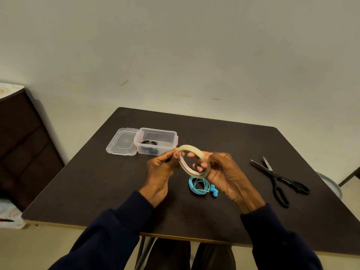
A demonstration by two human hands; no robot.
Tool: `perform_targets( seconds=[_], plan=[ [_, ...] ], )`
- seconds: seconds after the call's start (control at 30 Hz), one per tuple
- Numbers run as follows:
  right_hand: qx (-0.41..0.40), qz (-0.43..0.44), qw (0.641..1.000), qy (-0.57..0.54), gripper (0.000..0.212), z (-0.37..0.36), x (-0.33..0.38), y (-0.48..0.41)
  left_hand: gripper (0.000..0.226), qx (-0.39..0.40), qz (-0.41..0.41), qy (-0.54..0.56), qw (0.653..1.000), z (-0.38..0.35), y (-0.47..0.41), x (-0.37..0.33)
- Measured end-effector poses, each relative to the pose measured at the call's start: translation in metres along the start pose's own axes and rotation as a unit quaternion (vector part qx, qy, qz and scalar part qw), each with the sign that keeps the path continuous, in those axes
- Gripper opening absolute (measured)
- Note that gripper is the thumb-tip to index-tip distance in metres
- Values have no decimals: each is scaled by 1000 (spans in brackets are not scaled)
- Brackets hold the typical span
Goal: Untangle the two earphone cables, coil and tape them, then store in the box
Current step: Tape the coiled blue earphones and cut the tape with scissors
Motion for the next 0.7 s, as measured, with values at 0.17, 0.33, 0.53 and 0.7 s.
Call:
perform_targets(
  seconds=[0.17,0.33,0.53,0.7],
  plan=[
    [-17,-5,1000,-17,43,4,-4,0,21,-21,107,48,993,4,2,11],
    [-76,-7,995,64,24,13,-6,-3,31,167,-229,-275,918,-4,6,-19],
    [-52,11,995,87,22,5,-5,-3,38,266,-458,-491,692,-14,8,-38],
    [-32,-8,997,73,25,9,-8,-1,28,243,-452,-430,742,-9,11,-35]
  ],
)
Point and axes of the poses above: each hand's wrist, its own y-axis away from the middle knuckle, its own z-axis out of the back of the hand, x = y × z, the point moved 3 cm from there along -y, towards the middle knuckle, and after that the axes turned 13 degrees about y, right-handed, at the moved point
